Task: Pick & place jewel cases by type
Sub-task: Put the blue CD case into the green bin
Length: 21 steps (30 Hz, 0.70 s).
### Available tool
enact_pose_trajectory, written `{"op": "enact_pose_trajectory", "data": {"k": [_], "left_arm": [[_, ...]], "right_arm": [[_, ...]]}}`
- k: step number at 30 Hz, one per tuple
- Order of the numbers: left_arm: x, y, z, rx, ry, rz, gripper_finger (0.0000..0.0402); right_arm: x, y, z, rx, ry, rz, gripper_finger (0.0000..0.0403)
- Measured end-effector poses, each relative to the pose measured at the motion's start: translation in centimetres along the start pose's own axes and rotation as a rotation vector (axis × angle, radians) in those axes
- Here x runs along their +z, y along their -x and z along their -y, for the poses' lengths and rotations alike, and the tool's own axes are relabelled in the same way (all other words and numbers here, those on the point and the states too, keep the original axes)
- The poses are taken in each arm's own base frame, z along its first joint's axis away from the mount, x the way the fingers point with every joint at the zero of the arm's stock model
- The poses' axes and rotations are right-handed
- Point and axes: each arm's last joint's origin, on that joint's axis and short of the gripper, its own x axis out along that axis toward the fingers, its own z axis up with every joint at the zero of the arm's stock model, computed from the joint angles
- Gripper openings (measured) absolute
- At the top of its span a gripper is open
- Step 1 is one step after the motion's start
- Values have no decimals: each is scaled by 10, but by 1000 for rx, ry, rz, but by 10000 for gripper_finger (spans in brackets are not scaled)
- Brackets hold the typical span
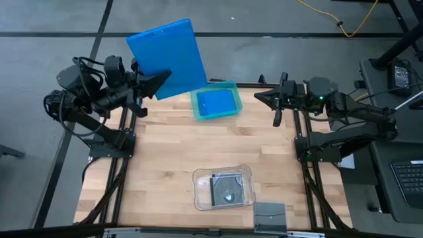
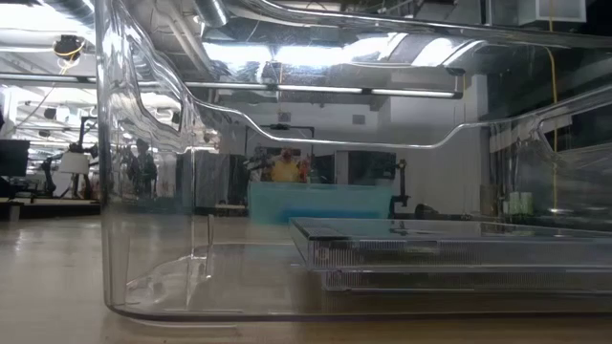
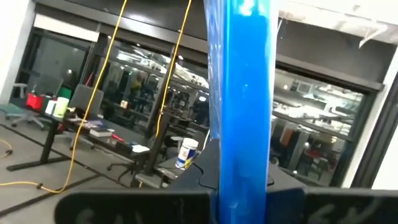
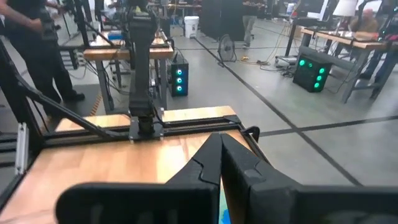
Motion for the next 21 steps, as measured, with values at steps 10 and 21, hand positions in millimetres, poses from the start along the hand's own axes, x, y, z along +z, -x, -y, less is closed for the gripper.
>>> {"op": "enact_pose_trajectory", "data": {"k": [10,21], "left_arm": [[-4,-8,-18,127,-102,-30,5],[-41,-34,-61,236,-114,-325,6]], "right_arm": [[-5,0,2,25,80,-49,10],[10,-8,45,227,23,-198,10]]}}
